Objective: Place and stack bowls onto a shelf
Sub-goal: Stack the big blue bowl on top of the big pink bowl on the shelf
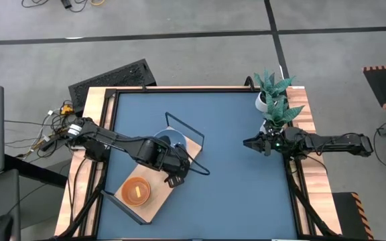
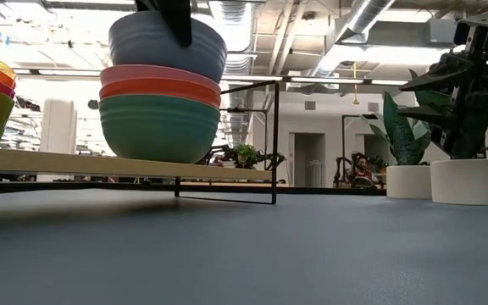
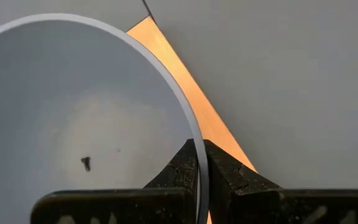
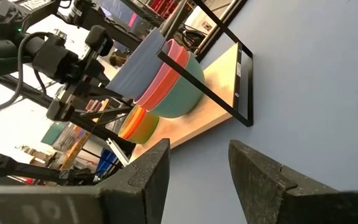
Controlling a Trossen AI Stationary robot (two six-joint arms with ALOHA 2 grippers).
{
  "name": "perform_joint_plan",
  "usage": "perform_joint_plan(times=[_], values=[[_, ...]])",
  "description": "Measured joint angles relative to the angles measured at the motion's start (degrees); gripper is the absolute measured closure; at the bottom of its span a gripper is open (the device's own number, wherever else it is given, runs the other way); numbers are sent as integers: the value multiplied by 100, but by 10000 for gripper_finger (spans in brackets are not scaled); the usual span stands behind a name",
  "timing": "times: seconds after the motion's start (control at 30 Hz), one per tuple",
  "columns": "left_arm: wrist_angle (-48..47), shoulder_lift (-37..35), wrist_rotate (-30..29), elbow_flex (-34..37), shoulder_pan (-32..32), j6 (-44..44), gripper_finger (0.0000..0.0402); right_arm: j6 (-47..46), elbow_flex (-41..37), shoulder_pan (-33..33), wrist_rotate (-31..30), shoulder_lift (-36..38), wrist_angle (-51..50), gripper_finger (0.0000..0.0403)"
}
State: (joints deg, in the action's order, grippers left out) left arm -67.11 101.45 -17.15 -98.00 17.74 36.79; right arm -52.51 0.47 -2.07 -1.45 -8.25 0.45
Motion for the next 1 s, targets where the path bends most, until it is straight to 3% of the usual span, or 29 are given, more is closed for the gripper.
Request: perform_joint_plan(times=[0.27,0.73,1.0], values=[[199,-9,171,407,4,283,401,-2,0,7,1,0,0,214],[653,-26,190,422,7,332,398,-9,0,7,4,0,0,214],[619,-26,119,422,7,251,336,-7,2,7,143,2,-13,214]])
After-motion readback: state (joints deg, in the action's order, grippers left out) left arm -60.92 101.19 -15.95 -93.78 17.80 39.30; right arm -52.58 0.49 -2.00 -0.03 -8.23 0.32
